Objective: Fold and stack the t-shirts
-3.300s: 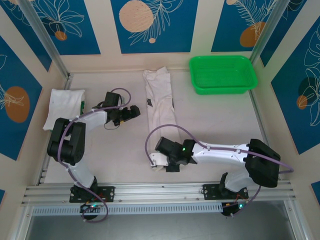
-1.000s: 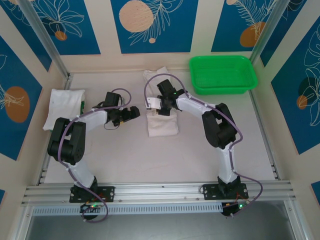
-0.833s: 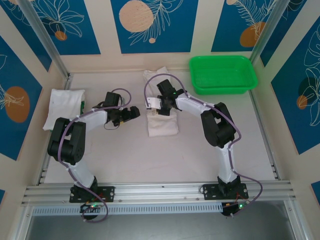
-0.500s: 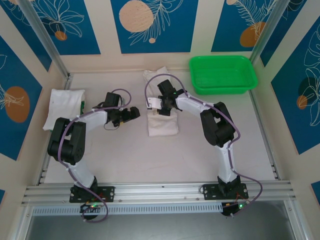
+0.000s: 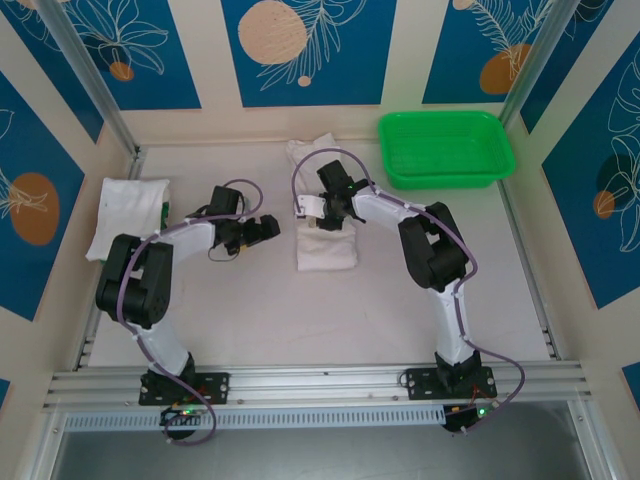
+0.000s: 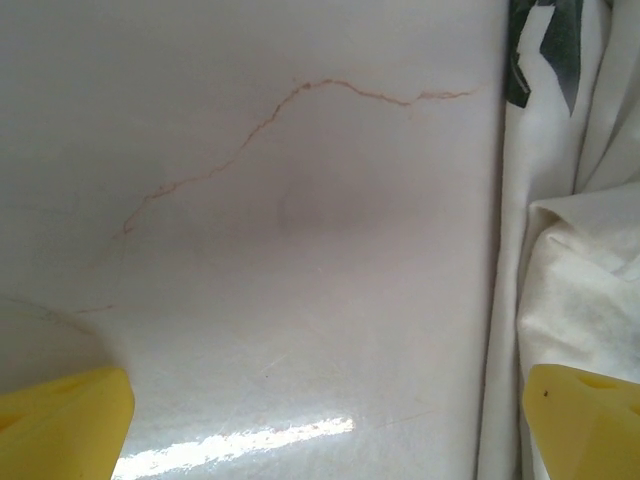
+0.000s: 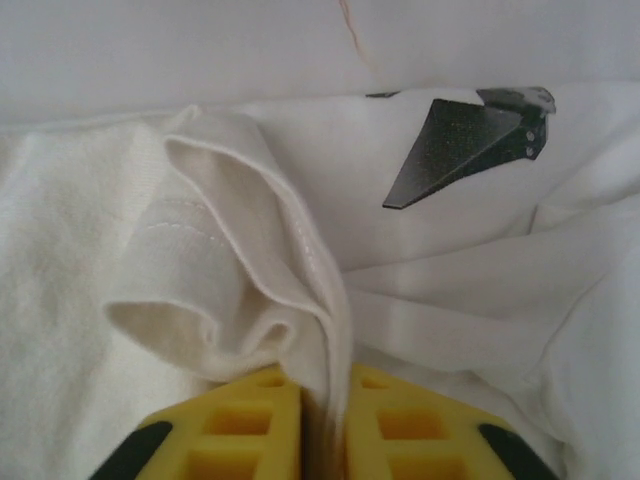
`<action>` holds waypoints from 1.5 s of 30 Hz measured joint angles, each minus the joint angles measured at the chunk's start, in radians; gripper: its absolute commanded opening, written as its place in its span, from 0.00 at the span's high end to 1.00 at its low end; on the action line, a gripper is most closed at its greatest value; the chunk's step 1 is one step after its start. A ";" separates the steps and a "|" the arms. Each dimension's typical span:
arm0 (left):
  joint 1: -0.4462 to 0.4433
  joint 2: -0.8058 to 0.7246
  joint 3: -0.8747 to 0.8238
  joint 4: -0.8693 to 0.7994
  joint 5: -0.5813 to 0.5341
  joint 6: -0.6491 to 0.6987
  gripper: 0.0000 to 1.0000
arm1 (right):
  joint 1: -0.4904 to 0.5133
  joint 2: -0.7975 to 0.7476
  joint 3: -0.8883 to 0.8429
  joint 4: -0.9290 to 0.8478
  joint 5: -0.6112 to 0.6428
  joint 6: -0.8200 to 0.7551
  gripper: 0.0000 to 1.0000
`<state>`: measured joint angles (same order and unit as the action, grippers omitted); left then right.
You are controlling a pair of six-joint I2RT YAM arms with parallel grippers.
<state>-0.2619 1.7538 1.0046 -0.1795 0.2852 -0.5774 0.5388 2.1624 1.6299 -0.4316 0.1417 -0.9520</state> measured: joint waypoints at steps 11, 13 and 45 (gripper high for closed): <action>-0.016 0.003 -0.005 0.035 0.024 -0.025 0.00 | -0.021 -0.138 -0.140 0.192 -0.045 0.179 0.36; -0.038 0.004 -0.005 0.045 0.026 -0.030 0.03 | -0.031 -0.193 -0.183 0.241 -0.050 0.259 0.37; -0.265 0.210 0.116 0.245 0.055 -0.209 0.63 | -0.051 -0.242 -0.473 0.242 -0.116 1.180 0.74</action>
<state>-0.5270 1.9636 1.1210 0.0654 0.3397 -0.7868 0.4877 1.9205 1.1564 -0.1898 0.0257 0.2283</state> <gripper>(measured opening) 0.370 0.257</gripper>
